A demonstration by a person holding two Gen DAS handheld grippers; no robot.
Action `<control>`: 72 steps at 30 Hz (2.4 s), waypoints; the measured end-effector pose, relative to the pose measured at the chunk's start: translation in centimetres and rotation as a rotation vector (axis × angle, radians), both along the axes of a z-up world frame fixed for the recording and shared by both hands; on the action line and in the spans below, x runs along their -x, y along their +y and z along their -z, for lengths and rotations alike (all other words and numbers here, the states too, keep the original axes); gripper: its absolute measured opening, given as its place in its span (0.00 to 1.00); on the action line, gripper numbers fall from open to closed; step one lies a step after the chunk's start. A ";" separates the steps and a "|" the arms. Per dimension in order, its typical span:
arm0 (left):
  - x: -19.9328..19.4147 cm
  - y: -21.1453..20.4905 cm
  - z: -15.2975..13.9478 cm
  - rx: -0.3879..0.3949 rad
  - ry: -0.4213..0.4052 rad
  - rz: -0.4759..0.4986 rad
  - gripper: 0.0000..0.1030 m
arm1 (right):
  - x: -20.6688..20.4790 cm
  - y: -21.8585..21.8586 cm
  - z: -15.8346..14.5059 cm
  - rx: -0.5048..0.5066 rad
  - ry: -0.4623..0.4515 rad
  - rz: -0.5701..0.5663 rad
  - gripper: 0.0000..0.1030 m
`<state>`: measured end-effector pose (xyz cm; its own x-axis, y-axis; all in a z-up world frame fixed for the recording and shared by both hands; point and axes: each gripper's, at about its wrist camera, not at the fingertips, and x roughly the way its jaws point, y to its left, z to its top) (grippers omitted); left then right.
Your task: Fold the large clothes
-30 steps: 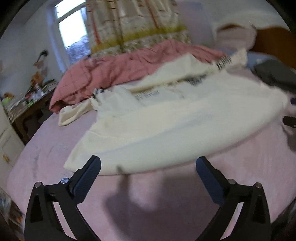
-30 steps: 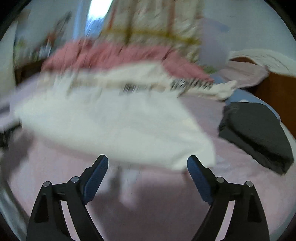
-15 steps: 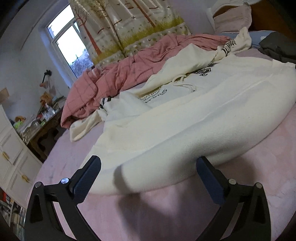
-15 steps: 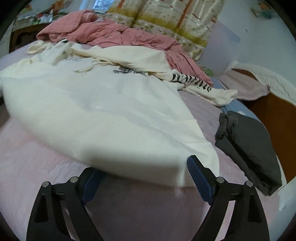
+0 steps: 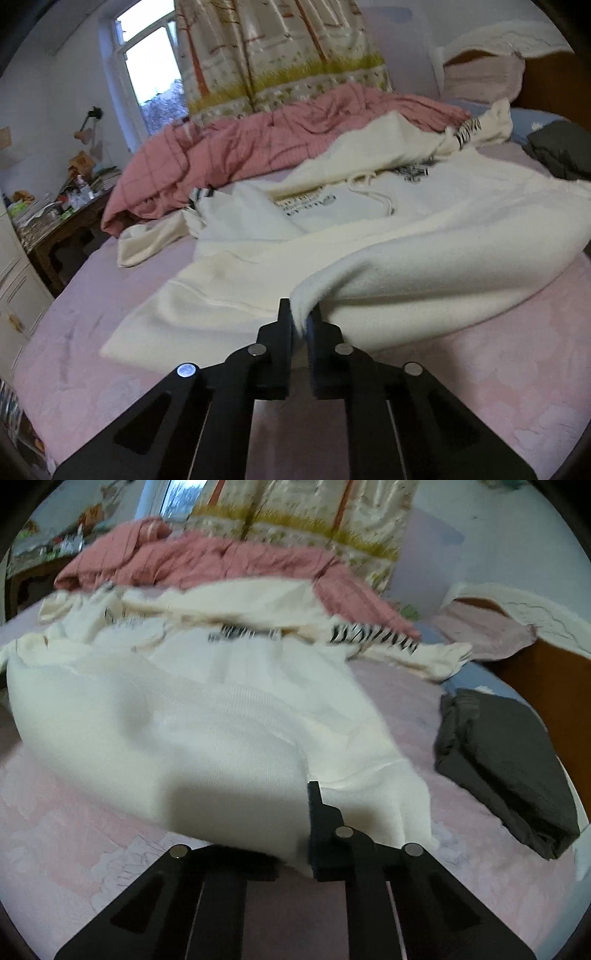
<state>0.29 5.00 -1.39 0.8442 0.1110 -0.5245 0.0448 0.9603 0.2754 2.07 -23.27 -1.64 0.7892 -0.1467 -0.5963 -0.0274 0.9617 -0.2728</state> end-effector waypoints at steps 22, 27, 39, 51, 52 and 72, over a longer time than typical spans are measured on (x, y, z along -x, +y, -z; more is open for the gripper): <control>8.2 4.0 -1.8 0.183 0.124 -0.103 0.47 | 10.3 -0.2 -1.7 -0.112 0.029 -0.042 0.37; 6.5 6.7 -1.3 0.238 0.154 -0.141 0.70 | 9.3 -2.4 -1.1 -0.095 0.072 0.002 0.48; 1.1 6.1 -6.4 0.122 0.111 -0.101 0.14 | 2.1 -4.3 -6.8 -0.227 0.050 -0.038 0.07; -14.2 6.3 -3.3 0.088 0.248 -0.175 0.18 | -13.3 -0.5 -3.4 -0.020 0.031 0.066 0.09; -14.2 6.4 -3.1 0.091 0.236 -0.179 0.25 | -13.4 -0.7 -3.1 -0.037 0.033 0.069 0.10; -1.0 -2.9 -6.7 0.186 -0.052 0.013 0.71 | -4.3 -3.3 -3.5 -0.208 0.029 0.112 0.68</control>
